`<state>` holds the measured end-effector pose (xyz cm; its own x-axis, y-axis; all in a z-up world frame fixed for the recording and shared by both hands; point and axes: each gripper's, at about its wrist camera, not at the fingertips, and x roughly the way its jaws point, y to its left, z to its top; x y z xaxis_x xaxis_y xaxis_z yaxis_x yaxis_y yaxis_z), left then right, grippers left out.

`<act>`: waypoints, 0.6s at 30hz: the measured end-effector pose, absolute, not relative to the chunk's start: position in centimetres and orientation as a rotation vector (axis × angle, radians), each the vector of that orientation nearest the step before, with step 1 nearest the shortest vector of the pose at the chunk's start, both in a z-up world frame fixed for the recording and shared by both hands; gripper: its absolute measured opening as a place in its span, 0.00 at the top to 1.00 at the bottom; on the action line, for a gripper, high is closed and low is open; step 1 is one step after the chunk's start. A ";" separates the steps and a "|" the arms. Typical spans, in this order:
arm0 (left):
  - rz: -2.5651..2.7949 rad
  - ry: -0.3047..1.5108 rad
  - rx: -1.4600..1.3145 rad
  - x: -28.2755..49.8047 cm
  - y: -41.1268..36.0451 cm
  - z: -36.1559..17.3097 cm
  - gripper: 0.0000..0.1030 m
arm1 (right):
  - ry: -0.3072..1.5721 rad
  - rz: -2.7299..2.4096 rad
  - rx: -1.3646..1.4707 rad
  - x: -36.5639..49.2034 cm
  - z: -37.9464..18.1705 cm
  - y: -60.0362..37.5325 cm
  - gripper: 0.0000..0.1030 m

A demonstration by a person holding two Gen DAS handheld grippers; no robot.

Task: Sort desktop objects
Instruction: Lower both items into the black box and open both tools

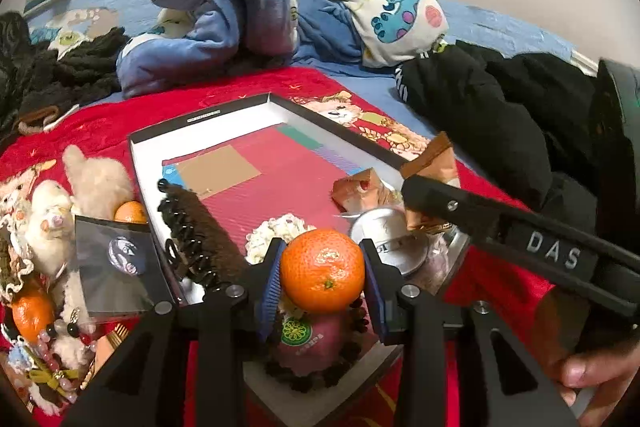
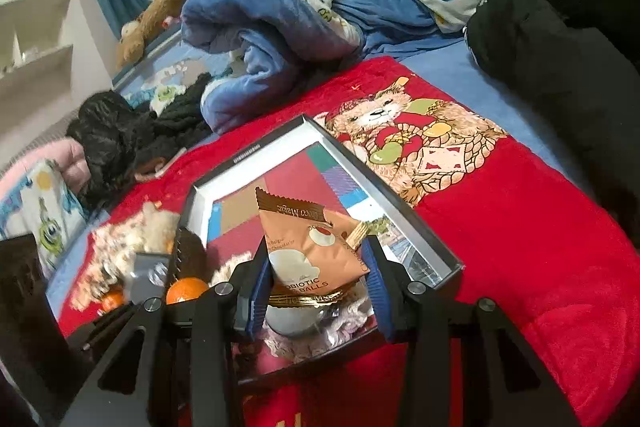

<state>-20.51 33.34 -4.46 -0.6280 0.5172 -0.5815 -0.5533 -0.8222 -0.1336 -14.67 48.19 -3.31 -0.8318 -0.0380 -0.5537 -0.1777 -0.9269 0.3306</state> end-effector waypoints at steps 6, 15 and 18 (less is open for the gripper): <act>2.391 0.076 -0.829 -20.6 33.5 -5.0 0.63 | 0.426 2.876 -0.905 -14.8 -4.3 46.8 0.60; 2.396 0.071 -0.816 -20.4 33.4 -5.4 0.48 | 0.421 2.919 -0.868 -14.5 -4.1 46.7 0.55; 2.381 0.048 -0.806 -20.5 33.1 -5.4 0.42 | 0.409 2.960 -0.840 -14.1 -3.8 46.3 0.44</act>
